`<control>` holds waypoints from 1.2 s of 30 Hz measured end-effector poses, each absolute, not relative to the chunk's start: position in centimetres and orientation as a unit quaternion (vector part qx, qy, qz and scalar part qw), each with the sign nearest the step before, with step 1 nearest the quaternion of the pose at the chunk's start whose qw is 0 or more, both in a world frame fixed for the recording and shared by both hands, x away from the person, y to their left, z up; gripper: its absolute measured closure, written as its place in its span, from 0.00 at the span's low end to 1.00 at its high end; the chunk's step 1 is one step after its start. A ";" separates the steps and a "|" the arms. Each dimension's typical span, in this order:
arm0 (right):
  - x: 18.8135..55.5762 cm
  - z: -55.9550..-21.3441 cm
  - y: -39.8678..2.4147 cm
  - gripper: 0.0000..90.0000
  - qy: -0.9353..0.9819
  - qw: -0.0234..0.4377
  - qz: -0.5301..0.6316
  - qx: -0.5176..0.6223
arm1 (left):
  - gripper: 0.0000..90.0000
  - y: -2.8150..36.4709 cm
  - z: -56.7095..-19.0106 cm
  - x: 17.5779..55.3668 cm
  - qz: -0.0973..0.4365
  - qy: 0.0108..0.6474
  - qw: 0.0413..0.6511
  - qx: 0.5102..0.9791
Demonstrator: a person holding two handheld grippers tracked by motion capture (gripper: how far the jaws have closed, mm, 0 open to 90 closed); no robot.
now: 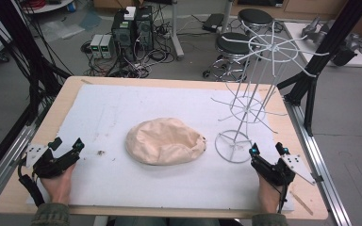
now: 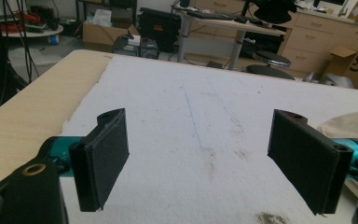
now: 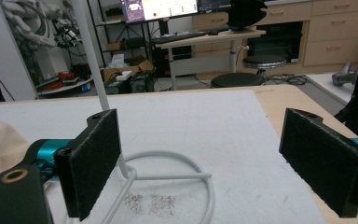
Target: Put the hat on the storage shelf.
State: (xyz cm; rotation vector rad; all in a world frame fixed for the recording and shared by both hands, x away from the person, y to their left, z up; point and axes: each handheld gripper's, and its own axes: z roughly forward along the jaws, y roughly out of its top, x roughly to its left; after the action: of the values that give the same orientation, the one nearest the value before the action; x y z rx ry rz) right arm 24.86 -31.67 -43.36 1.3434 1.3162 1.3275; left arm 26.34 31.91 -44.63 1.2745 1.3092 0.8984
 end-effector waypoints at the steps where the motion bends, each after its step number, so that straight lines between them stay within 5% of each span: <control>1: 24.8 -43.3 -31.7 0.13 0.522 0.409 0.527 0.531 | 0.23 31.9 -44.6 26.3 0.376 0.546 0.525 0.534; 36: 24.7 -43.4 -31.7 0.13 0.512 0.411 0.530 0.537 | 0.27 32.1 -43.6 27.1 0.351 0.531 0.550 0.540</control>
State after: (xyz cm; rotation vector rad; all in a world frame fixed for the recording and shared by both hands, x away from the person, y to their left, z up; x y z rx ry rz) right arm 24.68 -31.66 -43.36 1.3524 1.2881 1.3332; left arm 27.12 32.05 -43.64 1.2778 1.2572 0.8311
